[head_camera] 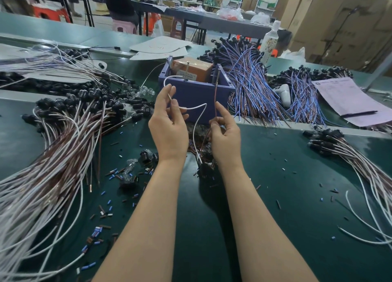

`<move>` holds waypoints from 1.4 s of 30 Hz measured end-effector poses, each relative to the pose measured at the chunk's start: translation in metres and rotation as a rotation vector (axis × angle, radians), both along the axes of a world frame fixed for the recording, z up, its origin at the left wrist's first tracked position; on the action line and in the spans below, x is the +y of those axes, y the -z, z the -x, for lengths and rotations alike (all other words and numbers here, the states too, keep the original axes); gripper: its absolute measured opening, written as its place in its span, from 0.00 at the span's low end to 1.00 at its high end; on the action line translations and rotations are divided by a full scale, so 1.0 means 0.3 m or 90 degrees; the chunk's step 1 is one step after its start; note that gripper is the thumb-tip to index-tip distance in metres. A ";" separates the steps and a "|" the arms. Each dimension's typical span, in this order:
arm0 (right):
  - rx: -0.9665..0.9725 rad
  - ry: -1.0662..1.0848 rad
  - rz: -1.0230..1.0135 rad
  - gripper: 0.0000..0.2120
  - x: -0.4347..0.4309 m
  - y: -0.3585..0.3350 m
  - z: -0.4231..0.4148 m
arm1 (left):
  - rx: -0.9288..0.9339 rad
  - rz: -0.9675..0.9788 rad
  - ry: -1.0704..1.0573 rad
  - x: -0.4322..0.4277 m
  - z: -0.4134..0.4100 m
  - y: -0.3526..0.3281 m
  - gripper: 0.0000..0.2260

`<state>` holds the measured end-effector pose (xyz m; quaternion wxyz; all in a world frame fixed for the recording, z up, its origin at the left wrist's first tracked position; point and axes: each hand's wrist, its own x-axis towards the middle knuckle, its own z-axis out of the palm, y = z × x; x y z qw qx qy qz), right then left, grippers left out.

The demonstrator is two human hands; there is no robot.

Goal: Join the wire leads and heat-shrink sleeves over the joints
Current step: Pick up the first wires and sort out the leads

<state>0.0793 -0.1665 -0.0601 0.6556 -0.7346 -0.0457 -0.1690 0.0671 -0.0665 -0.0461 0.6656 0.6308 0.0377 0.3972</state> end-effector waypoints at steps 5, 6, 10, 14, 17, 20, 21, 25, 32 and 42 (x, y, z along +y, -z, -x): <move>0.001 -0.001 0.000 0.22 -0.003 -0.002 0.001 | -0.002 0.000 0.012 -0.002 0.000 -0.001 0.14; 0.000 -0.001 0.000 0.22 -0.002 -0.002 0.000 | -0.002 -0.001 0.013 -0.002 0.000 -0.001 0.14; 0.002 -0.004 -0.003 0.22 -0.001 -0.001 -0.001 | -0.001 -0.002 0.017 -0.002 -0.002 -0.001 0.14; 0.001 -0.007 -0.006 0.22 -0.003 0.002 0.000 | -0.003 0.000 0.011 0.000 -0.004 0.000 0.14; -0.006 -0.007 -0.009 0.22 -0.003 0.003 -0.001 | -0.007 0.001 0.005 0.002 -0.003 0.000 0.14; -0.008 -0.005 -0.008 0.22 -0.002 0.003 -0.003 | -0.010 0.001 0.003 0.003 -0.002 -0.001 0.14; -0.008 -0.006 -0.008 0.22 -0.001 0.003 -0.003 | -0.009 0.000 0.004 0.003 -0.002 -0.001 0.14; -0.008 -0.007 -0.011 0.22 -0.003 0.004 -0.003 | -0.006 -0.003 0.013 0.001 -0.001 -0.003 0.14; -0.007 -0.009 -0.014 0.22 -0.002 0.007 -0.003 | -0.007 -0.012 0.015 -0.001 0.001 -0.003 0.13; -0.004 -0.012 -0.016 0.23 -0.004 0.005 -0.003 | -0.010 -0.009 0.014 0.000 0.000 -0.003 0.13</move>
